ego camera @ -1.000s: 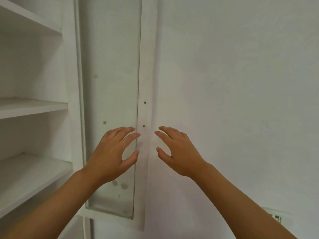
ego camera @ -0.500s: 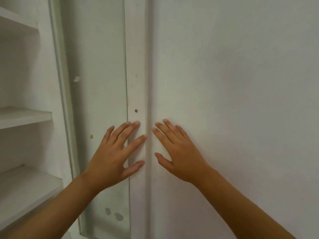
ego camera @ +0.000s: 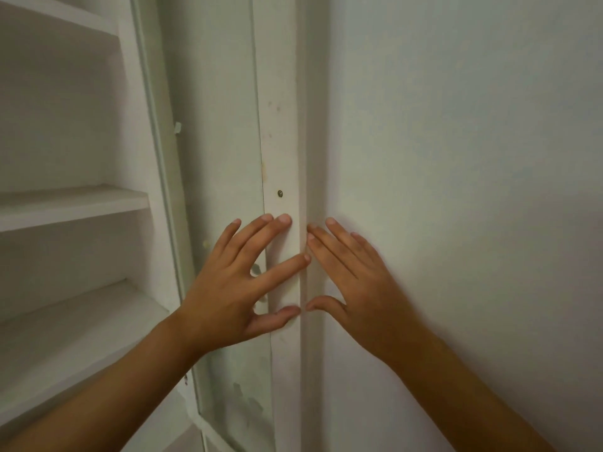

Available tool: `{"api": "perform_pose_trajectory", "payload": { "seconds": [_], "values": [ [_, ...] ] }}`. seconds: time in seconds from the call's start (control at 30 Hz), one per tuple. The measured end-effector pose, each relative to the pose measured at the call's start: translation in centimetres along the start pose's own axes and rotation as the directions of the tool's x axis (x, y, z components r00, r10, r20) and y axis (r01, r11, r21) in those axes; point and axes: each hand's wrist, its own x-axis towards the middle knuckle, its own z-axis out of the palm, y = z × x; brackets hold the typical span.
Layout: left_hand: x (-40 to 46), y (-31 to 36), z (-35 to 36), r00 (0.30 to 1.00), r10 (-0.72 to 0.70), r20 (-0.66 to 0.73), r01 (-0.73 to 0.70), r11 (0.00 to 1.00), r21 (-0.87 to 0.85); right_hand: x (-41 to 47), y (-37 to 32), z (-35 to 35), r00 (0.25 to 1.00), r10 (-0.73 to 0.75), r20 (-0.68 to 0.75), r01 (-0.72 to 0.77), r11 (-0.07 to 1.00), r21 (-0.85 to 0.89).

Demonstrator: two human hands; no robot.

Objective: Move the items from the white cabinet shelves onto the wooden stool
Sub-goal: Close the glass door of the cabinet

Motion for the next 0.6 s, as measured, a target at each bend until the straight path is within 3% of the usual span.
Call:
{"api": "perform_pose_trajectory", "payload": {
  "seconds": [0.6],
  "values": [
    [-4.7, -0.9, -6.2, 0.999, -0.005, -0.045, 0.001, 0.996, -0.089, 1.9, -6.7, -1.5, 0.995, -0.082, -0.05, 0.087, 0.99, 0.109]
  ]
}}
